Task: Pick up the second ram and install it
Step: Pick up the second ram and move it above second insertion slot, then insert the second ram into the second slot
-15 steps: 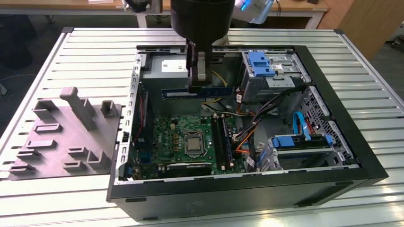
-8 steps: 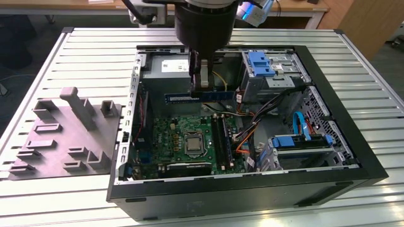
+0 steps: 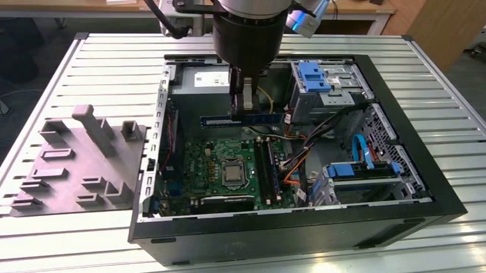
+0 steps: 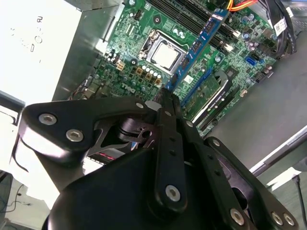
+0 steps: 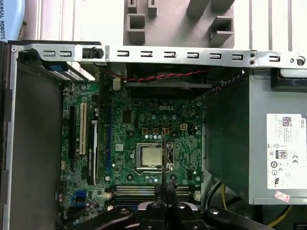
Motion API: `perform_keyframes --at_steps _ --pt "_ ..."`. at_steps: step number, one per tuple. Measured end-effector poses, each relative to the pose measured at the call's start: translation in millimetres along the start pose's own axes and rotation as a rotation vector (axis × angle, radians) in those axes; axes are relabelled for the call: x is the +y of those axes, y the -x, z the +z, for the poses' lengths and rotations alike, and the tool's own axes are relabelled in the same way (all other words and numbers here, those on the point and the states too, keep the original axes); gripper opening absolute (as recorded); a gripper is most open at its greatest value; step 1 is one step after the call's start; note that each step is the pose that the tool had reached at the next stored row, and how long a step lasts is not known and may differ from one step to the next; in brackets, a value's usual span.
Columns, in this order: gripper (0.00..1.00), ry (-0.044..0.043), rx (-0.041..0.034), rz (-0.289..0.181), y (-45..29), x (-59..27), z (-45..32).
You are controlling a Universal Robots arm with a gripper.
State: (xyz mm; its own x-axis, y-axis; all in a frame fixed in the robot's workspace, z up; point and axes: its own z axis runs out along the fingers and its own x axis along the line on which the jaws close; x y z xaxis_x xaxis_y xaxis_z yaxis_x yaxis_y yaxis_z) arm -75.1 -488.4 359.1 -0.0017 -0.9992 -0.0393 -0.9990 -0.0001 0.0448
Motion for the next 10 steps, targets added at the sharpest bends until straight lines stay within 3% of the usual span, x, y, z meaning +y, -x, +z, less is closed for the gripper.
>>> perform_keyframes --at_steps 10 --pt "0.11 0.0001 0.0002 0.000 -0.1 -0.7 3.4"
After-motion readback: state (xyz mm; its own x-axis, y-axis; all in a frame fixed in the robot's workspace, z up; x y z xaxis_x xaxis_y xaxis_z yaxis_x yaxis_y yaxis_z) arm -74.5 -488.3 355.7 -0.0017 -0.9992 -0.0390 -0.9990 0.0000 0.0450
